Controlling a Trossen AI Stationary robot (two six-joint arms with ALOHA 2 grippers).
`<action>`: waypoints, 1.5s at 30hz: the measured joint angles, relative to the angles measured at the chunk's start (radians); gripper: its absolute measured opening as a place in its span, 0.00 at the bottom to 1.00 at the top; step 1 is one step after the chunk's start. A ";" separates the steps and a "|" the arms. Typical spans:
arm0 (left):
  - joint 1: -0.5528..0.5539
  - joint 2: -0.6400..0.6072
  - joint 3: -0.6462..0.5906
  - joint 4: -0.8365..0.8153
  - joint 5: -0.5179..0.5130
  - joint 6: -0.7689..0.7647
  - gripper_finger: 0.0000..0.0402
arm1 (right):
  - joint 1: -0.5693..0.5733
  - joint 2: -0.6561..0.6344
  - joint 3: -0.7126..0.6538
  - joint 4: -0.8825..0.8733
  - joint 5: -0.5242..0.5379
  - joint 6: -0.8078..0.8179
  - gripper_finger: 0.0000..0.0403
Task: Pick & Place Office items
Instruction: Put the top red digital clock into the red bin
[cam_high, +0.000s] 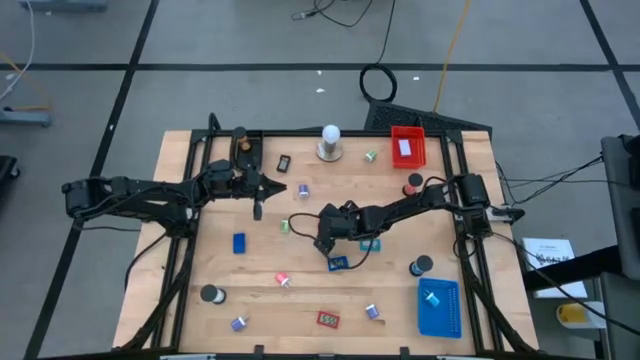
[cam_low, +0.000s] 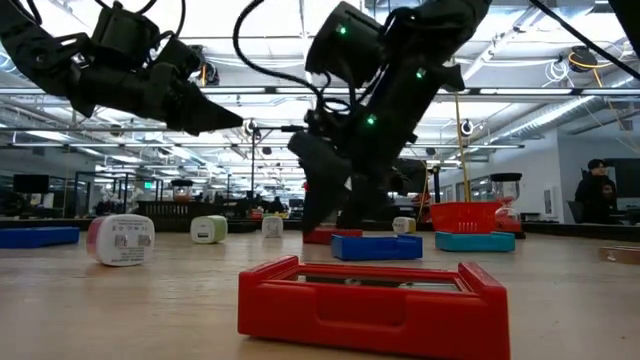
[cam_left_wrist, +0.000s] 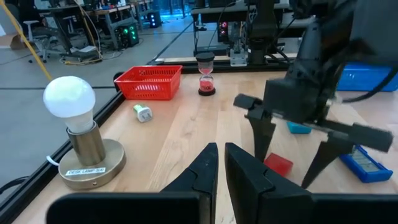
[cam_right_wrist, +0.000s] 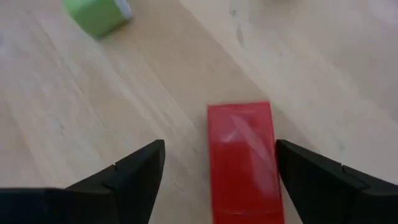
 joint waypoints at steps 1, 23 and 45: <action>0.000 0.000 0.000 0.000 0.000 0.000 0.09 | 0.000 0.001 -0.001 -0.010 0.000 -0.007 0.71; 0.000 0.000 0.000 0.003 0.000 0.000 0.09 | -0.060 -0.016 0.002 -0.185 -0.122 -0.199 0.47; 0.000 0.000 0.000 0.003 0.000 0.000 0.09 | -0.111 -0.160 -0.051 -0.092 -0.194 -0.585 0.74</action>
